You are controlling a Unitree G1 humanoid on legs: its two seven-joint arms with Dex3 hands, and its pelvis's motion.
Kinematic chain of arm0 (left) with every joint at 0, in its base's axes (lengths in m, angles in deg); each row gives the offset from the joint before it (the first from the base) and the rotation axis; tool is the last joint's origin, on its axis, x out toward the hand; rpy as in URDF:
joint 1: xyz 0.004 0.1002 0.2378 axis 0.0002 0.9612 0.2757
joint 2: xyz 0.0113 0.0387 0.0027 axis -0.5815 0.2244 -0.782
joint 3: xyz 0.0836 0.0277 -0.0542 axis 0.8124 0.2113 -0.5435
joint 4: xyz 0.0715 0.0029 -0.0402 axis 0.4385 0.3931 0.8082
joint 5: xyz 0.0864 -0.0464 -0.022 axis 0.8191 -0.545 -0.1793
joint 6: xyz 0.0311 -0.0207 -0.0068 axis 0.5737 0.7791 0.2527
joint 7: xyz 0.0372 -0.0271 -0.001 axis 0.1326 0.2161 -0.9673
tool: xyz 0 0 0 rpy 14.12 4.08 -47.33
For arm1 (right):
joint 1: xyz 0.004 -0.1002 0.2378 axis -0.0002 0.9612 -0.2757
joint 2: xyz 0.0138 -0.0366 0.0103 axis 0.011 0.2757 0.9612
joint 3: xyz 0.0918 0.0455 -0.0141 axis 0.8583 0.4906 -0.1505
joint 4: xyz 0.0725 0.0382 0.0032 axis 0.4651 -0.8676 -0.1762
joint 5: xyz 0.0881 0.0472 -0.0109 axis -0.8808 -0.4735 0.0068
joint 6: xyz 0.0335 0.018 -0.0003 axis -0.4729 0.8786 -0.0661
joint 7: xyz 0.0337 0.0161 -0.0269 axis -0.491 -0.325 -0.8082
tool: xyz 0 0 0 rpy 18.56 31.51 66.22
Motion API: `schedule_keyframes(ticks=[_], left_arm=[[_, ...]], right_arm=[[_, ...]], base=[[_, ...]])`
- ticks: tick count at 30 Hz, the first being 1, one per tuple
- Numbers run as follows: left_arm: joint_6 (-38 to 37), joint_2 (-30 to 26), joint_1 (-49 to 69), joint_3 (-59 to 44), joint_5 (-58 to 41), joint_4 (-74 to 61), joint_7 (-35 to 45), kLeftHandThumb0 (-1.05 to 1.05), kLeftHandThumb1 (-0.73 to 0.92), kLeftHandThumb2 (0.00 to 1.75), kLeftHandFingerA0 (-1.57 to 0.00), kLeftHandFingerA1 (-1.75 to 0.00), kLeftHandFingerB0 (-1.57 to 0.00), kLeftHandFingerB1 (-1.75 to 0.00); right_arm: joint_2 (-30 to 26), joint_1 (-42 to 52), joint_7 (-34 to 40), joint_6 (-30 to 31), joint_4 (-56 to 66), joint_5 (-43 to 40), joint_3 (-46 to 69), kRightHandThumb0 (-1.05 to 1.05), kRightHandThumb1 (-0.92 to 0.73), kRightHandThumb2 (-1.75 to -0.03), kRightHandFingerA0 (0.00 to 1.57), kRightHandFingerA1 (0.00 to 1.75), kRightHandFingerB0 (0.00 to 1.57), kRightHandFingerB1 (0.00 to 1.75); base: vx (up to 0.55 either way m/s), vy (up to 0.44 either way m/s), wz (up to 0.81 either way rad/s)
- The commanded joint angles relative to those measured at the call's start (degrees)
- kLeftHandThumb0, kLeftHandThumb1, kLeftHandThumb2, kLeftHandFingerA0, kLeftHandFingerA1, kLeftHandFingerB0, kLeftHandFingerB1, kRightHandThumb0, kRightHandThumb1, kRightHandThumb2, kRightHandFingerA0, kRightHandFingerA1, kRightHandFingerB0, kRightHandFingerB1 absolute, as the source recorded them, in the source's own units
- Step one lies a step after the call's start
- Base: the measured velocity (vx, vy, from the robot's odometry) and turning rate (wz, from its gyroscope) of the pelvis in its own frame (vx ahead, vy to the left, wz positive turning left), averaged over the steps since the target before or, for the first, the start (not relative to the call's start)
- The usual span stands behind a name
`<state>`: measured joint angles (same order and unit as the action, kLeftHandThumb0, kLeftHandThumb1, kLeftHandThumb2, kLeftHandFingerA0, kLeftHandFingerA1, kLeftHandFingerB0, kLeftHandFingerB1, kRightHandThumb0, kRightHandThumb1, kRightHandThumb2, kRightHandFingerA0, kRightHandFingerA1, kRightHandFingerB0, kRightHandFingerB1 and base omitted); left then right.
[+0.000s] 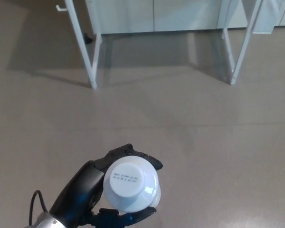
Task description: The robot picks up a bottle from a person using its left hand and walk towards the table in frontand put the bottle on the table.
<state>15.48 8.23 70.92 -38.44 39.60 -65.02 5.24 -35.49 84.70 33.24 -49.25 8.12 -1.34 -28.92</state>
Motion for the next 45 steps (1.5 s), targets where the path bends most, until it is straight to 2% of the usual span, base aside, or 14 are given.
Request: schedule_keyframes(ticks=[1, 6, 9, 18, 22, 25, 35, 39, 45], left_arm=[[-1.54, -0.40, -0.43, -1.07, 0.64, 0.41, -0.65, -0.31, 0.80, 0.65, -1.09, -1.35, -0.78, -1.04], [-0.55, -0.52, -0.11, -0.98, 0.37, -0.13, -0.60, -0.32, 0.80, 0.65, -1.12, -1.32, -0.77, -1.07], [-1.87, -0.54, 0.33, -0.88, 0.68, 0.08, -0.73, -0.30, 0.80, 0.65, -1.08, -1.33, -0.76, -1.06], [-1.29, -0.60, 0.40, -0.95, 0.53, -0.52, -0.43, -0.30, 0.81, 0.66, -1.08, -1.36, -0.76, -1.09], [-1.93, -0.54, 0.56, -0.75, 1.10, -0.41, -0.73, -0.30, 0.81, 0.64, -1.10, -1.30, -0.75, -1.08], [-1.24, -0.38, 0.35, -0.98, 0.01, -0.18, -0.21, -0.29, 0.81, 0.66, -1.10, -1.34, -0.76, -1.06], [-0.56, -0.45, 0.34, -1.26, -0.47, -0.71, 0.18, -0.28, 0.82, 0.66, -1.09, -1.34, -0.75, -1.08], [-2.12, -0.39, 0.59, -1.29, -0.65, -0.23, 0.39, -0.27, 0.82, 0.66, -1.09, -1.35, -0.75, -1.09], [-0.59, -0.56, 0.96, -1.11, -0.43, -1.13, 0.24, -0.28, 0.82, 0.65, -1.10, -1.31, -0.75, -1.08]], right_arm=[[-0.24, -0.06, -0.54, -0.32, -0.10, 0.50, -0.24, -0.52, -0.76, -0.64, 0.65, 0.45, 0.53, 0.39], [-0.33, 0.03, -0.80, -0.55, -0.23, 0.64, -0.19, -0.52, -0.76, -0.63, 0.64, 0.44, 0.55, 0.39], [-0.29, 0.35, -0.93, -0.79, -0.08, 0.45, -0.03, -0.52, -0.76, -0.63, 0.65, 0.44, 0.54, 0.39], [-0.27, 0.73, -1.14, -0.68, 0.02, 0.23, 0.43, -0.51, -0.76, -0.63, 0.64, 0.44, 0.53, 0.40], [-0.28, 0.61, -1.39, -0.25, 0.06, 0.36, 0.41, -0.51, -0.77, -0.64, 0.62, 0.43, 0.50, 0.39], [-0.21, 0.42, -1.39, 0.26, 0.00, 0.31, 0.52, -0.51, -0.77, -0.64, 0.63, 0.43, 0.51, 0.39], [-0.34, 0.81, -1.42, 0.04, -0.11, 0.90, 0.05, -0.50, -0.75, -0.63, 0.65, 0.43, 0.53, 0.39], [-0.46, 1.16, -1.46, -0.23, -0.01, 0.89, -0.15, -0.49, -0.75, -0.63, 0.66, 0.45, 0.54, 0.39], [-0.43, 1.28, -2.25, -0.01, -0.01, 0.43, 0.13, -0.48, -0.76, -0.63, 0.64, 0.45, 0.52, 0.39]], base=[[0.40, 0.177, -0.29], [0.49, 0.285, -0.52], [0.43, 0.120, 0.04], [0.40, -0.139, 0.08], [0.46, -0.313, 0.31], [0.35, -0.115, 0.00], [0.50, 0.096, -0.33], [0.55, 0.188, -0.04], [0.39, -0.057, 0.17]])
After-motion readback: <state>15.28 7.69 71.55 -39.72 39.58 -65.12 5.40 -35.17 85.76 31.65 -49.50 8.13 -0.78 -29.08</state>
